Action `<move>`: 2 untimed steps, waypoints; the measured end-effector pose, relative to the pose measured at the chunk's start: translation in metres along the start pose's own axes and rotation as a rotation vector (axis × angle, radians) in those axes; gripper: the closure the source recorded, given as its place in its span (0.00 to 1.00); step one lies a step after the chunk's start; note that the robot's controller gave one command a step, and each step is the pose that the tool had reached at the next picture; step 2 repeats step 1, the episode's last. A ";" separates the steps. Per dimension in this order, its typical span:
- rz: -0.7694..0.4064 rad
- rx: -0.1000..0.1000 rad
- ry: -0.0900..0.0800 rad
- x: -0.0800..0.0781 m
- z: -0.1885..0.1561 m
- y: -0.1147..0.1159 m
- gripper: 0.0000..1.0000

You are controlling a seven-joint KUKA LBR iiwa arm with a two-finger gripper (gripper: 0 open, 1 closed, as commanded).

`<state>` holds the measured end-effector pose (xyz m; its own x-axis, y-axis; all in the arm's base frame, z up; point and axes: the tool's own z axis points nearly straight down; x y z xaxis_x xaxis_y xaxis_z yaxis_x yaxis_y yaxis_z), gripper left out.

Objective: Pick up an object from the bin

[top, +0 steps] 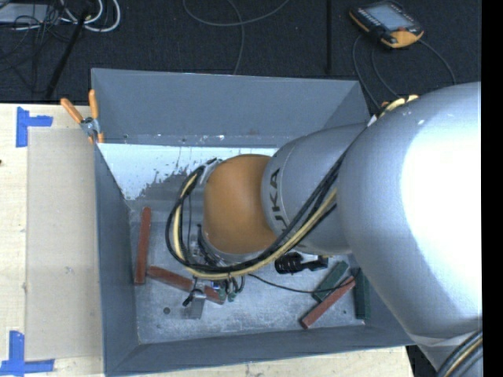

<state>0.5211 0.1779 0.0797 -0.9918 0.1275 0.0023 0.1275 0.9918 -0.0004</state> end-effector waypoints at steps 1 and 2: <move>0.079 -0.001 -0.001 -0.016 0.010 -0.001 1.00; 0.079 -0.001 -0.001 -0.016 0.010 -0.001 1.00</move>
Offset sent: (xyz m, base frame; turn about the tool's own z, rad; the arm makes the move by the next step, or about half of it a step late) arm 0.0000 0.0000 0.0000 0.0000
